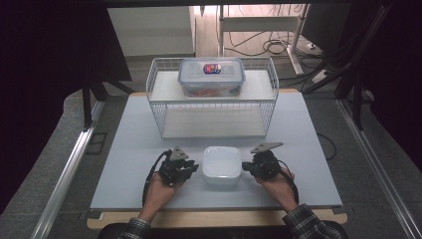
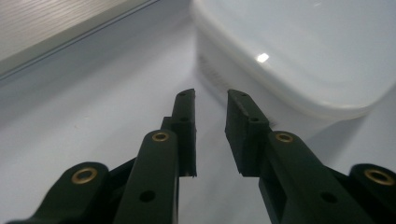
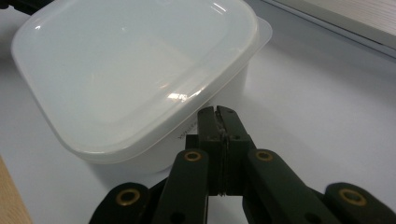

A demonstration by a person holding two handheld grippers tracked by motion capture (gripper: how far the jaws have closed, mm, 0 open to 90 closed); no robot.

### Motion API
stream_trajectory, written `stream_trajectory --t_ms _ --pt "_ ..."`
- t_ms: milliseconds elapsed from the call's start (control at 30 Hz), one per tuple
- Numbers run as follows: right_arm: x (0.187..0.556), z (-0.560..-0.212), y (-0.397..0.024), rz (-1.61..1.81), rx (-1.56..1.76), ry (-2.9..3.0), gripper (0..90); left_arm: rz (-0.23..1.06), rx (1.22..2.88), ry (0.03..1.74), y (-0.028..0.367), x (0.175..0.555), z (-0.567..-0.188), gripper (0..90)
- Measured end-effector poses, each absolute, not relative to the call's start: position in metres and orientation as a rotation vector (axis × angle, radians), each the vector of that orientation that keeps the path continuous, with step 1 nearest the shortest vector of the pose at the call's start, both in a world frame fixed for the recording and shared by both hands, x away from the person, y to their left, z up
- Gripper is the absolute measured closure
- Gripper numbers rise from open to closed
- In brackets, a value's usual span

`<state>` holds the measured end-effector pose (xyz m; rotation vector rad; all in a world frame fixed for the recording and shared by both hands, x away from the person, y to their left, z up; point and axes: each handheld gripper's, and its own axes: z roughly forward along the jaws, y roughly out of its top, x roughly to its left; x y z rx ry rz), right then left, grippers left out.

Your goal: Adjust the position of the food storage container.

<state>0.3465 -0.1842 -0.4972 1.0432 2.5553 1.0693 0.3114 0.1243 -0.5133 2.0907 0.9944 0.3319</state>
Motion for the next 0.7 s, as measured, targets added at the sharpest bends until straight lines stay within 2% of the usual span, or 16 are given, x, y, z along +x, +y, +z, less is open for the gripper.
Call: stream_trajectory --t_ms 267,467,600,700 --pt "0.347 -0.499 -0.176 1.081 1.015 2.559 88.6 0.309 2.099 0.998 0.122 0.309 -0.515 74.9" --pt "0.343 -0.496 -0.188 1.055 0.995 2.527 84.5 0.355 2.077 1.03 0.132 0.299 -0.509 68.0" --pt "0.337 -0.487 -0.2 1.088 0.975 2.49 68.3 0.354 2.047 1.039 0.146 0.29 -0.507 51.9" --pt "0.331 -0.484 -0.206 1.108 0.944 2.484 50.5 0.357 2.032 1.022 0.153 0.282 -0.508 38.2"
